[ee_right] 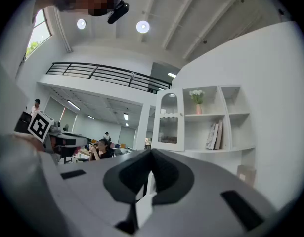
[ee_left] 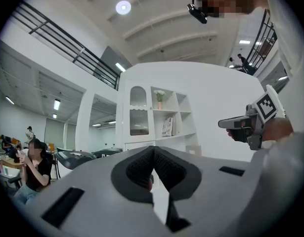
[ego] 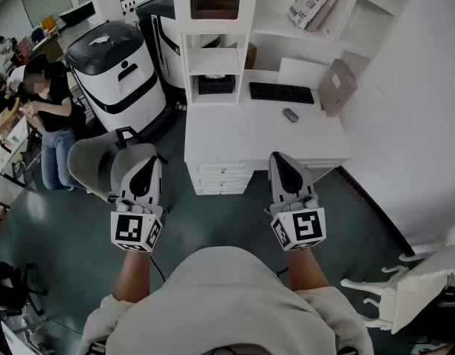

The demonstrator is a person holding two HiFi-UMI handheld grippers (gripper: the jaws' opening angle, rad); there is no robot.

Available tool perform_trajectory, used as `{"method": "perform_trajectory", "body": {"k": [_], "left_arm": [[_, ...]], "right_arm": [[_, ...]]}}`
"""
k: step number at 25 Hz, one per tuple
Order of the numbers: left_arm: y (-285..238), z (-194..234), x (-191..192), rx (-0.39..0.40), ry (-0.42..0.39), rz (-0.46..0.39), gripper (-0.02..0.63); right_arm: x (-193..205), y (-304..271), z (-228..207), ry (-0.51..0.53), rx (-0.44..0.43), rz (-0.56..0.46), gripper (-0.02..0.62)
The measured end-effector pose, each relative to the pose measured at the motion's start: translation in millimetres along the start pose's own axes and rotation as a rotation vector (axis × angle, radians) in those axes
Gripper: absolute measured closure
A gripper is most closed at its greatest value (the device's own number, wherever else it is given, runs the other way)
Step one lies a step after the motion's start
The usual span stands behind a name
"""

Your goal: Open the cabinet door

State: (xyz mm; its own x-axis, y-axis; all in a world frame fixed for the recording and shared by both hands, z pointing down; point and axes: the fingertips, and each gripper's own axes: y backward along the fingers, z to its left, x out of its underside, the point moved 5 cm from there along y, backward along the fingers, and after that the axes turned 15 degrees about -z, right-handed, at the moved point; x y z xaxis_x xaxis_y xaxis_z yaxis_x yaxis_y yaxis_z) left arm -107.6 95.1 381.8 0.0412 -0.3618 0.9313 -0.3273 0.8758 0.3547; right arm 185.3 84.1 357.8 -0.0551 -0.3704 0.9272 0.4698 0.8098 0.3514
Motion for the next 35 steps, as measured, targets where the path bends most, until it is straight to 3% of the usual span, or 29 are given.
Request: {"method": "perform_trajectory", "body": {"k": [13, 29, 35], "left_arm": [[-7.4, -12.9, 4.6, -0.018, -0.008, 0.011, 0.609], [-21.5, -53.2, 10.4, -0.073, -0.054, 0.049, 0.609], [-31.1, -46.5, 21.3, -0.078, -0.058, 0.053, 0.609]], "right_arm": [[7.3, 7.3, -17.5, -0.039, -0.008, -0.004, 0.591], [28.0, 12.8, -59.6, -0.080, -0.096, 0.014, 0.591], [36.1, 1.6, -68.3, -0.076, -0.095, 0.016, 0.591]]}}
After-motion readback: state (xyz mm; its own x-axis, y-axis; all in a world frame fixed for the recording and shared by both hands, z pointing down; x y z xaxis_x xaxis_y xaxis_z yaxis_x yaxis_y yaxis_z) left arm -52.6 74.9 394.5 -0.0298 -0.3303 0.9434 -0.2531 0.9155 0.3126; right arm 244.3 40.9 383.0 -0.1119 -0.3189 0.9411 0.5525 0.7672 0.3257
